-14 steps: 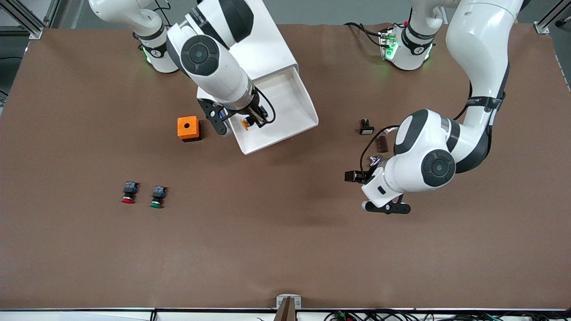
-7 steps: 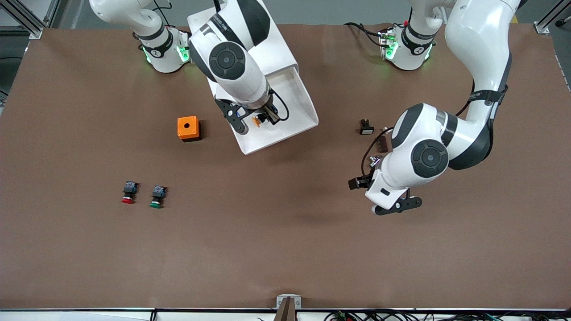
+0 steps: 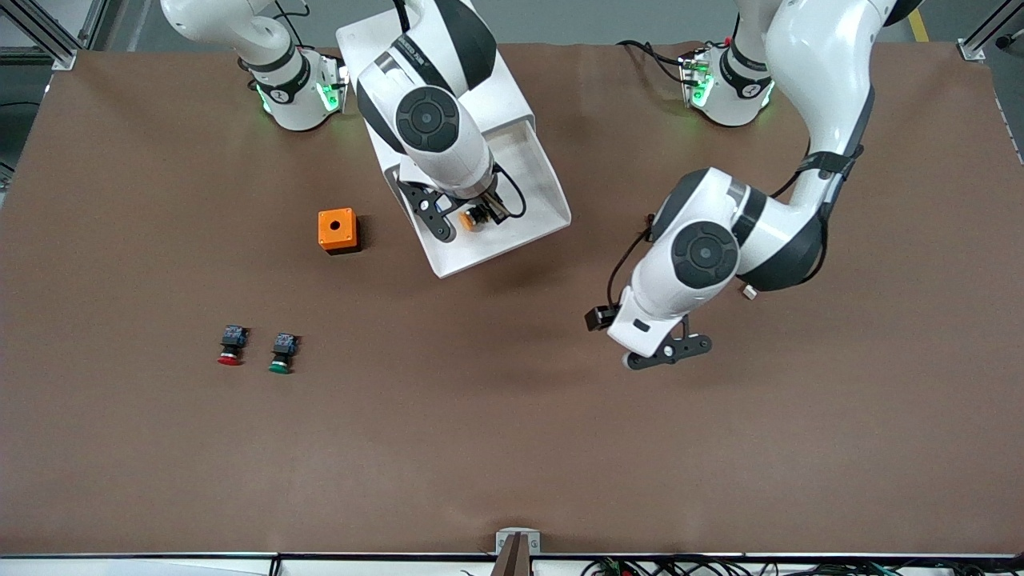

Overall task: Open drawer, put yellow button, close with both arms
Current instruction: 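Carry the yellow button over the open drawer and release it with the right gripper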

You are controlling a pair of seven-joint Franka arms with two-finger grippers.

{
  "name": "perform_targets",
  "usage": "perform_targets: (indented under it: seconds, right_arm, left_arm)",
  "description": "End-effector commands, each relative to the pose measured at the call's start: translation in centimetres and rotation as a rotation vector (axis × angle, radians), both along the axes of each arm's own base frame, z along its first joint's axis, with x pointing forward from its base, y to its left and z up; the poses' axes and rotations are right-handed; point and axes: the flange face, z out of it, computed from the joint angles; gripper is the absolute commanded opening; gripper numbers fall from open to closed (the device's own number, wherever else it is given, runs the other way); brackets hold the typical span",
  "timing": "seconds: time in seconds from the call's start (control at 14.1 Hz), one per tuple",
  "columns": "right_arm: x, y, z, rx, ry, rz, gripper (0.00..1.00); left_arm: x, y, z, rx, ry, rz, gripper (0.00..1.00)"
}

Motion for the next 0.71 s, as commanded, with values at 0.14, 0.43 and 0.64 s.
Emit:
perform_targets:
  seconds: [0.14, 0.43, 0.64]
  right_arm:
    - [1.4, -0.9, 3.0, 0.019, -0.013, -0.025, 1.0]
    - [6.3, -8.0, 12.0, 0.015, 0.032, -0.077, 1.0]
    - [8.3, -14.2, 15.4, 0.026, 0.051, -0.04, 1.0]
  left_arm:
    - [-2.4, -2.8, -1.8, 0.001, -0.041, 0.037, 1.0]
    - [-5.3, -7.3, -2.1, -0.008, -0.033, 0.052, 1.0]
    - [-7.4, -10.0, -2.1, -0.014, -0.029, 0.062, 1.0]
